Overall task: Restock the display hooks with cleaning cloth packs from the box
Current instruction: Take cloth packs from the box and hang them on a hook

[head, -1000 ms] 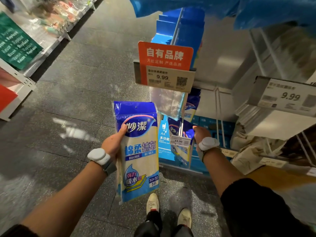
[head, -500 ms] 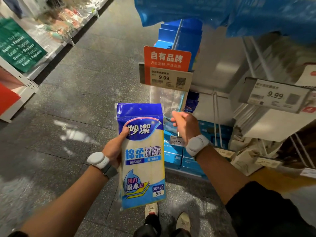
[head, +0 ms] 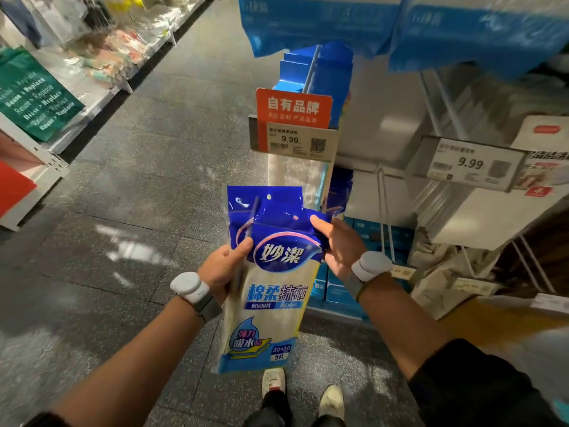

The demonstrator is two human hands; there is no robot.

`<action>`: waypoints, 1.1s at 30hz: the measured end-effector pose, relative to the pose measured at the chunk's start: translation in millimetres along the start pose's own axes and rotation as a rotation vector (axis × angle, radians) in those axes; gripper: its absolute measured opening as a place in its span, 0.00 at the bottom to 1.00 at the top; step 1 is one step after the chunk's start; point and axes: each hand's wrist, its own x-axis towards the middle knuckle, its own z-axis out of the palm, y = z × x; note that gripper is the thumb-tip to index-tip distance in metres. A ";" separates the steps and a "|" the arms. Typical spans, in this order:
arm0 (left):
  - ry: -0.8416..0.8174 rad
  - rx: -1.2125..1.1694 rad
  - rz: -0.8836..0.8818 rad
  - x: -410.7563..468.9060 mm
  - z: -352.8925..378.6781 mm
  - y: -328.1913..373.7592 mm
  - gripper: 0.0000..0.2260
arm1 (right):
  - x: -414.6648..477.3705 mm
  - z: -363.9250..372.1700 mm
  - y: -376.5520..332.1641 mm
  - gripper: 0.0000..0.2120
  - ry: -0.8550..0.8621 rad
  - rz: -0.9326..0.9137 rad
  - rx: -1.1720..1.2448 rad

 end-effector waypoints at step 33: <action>0.361 0.286 0.016 41.3 -22.7 0.1 0.08 | 56.9 -123.2 75.7 0.12 0.396 0.165 -0.512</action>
